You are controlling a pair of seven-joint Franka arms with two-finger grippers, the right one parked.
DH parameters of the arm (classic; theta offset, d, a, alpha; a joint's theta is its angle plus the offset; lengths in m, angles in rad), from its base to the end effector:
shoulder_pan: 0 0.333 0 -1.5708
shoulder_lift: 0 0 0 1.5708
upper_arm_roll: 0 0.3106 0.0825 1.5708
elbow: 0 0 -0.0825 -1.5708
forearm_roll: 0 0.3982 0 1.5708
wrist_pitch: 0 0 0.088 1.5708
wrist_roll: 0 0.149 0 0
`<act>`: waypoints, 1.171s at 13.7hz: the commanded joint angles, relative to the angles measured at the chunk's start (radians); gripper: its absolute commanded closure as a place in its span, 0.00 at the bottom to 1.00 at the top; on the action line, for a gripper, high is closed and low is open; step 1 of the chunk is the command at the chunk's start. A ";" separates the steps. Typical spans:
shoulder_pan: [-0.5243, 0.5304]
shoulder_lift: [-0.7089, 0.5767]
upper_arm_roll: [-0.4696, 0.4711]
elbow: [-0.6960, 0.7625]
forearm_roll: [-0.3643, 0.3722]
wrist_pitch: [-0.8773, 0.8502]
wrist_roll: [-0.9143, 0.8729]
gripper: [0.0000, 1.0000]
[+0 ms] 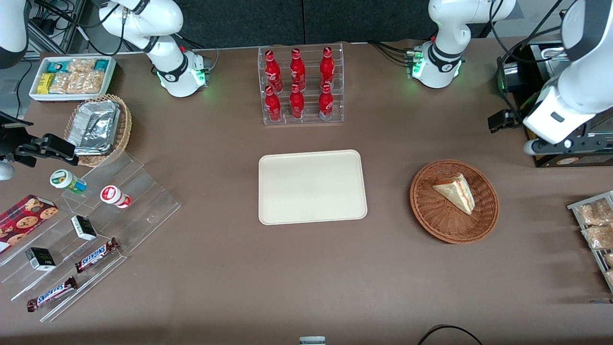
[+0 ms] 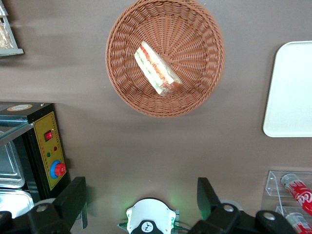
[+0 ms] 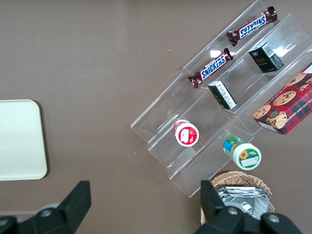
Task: Place sandwich from basket to tray
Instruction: 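Move the left gripper over the sandwich in the wicker basket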
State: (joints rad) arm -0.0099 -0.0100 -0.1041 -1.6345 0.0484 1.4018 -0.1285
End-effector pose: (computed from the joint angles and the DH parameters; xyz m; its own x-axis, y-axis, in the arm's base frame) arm 0.5318 -0.0532 0.5408 0.9768 0.0253 -0.2126 0.0091 -0.9970 -0.0772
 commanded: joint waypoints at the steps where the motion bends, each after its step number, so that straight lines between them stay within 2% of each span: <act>1: 0.008 -0.002 -0.002 0.010 -0.015 -0.021 0.020 0.00; 4: 0.007 0.012 0.012 -0.022 -0.016 0.008 0.018 0.00; 10: 0.007 0.024 0.053 -0.286 -0.009 0.349 -0.019 0.00; 16: -0.012 0.062 0.053 -0.520 -0.004 0.757 -0.446 0.00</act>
State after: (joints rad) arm -0.0126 0.0560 -0.0496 -2.0842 0.0449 2.0574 -0.4596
